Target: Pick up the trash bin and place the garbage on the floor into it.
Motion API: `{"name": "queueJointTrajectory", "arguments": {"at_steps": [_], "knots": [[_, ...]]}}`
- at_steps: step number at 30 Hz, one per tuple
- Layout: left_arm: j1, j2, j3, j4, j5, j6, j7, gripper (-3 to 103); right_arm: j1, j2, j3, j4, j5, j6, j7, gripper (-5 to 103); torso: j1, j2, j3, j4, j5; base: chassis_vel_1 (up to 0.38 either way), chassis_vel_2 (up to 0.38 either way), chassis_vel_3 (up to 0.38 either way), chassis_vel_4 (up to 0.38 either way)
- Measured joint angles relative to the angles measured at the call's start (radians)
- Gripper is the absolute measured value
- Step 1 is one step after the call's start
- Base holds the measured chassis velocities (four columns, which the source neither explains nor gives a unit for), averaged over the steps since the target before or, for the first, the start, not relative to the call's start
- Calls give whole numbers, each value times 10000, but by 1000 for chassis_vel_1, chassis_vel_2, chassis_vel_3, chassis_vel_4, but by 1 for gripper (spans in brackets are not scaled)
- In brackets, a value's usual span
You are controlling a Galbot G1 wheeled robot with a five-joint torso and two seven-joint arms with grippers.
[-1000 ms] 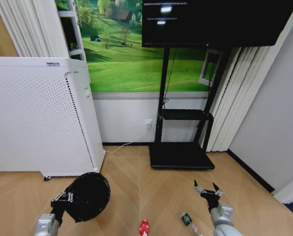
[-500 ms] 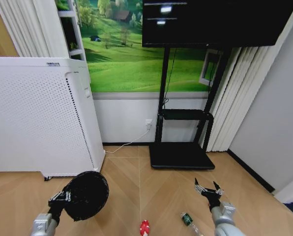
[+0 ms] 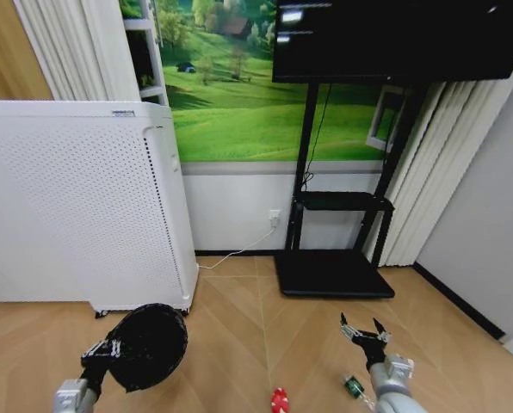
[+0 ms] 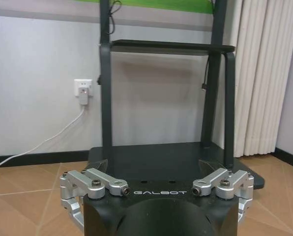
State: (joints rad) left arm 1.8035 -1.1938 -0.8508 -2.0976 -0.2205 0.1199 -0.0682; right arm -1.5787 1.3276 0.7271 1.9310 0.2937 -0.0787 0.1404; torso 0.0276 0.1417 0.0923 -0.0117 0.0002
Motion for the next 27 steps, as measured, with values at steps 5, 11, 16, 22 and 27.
{"name": "queueJointTrajectory", "arguments": {"at_steps": [5, 11, 16, 22, 27], "knots": [[-39, 3, 48, 119, 12, -39, 15, 6, -37, -4, 16, -43, -27, 63, -1, 100, 0, 0, 1, 1, -5, 301, 329, -300, -318], [-100, -17, 115, 266, 49, -75, 22, 6, -99, -39, -15, -114, -127, 245, -103, 100, 1, 0, 1, 3, -3, 365, 381, -339, -363], [-174, 16, 182, 457, 89, -124, 31, 6, -282, -215, -67, -120, -57, 256, -72, 100, 0, 0, 1, 2, -1, 293, 292, -272, -307], [-669, 259, 477, 749, 84, -124, 48, 6, -1009, -1144, -318, -234, -35, -446, 401, 100, 2, 0, 2, 9, 1, 60, 64, 4, -54], [-1146, 437, 815, 948, 63, -124, 125, 6, -1451, -1962, -526, -531, 59, -718, 450, 100, 2, 0, 1, -7, 1, -101, -25, 52, 44]]}}
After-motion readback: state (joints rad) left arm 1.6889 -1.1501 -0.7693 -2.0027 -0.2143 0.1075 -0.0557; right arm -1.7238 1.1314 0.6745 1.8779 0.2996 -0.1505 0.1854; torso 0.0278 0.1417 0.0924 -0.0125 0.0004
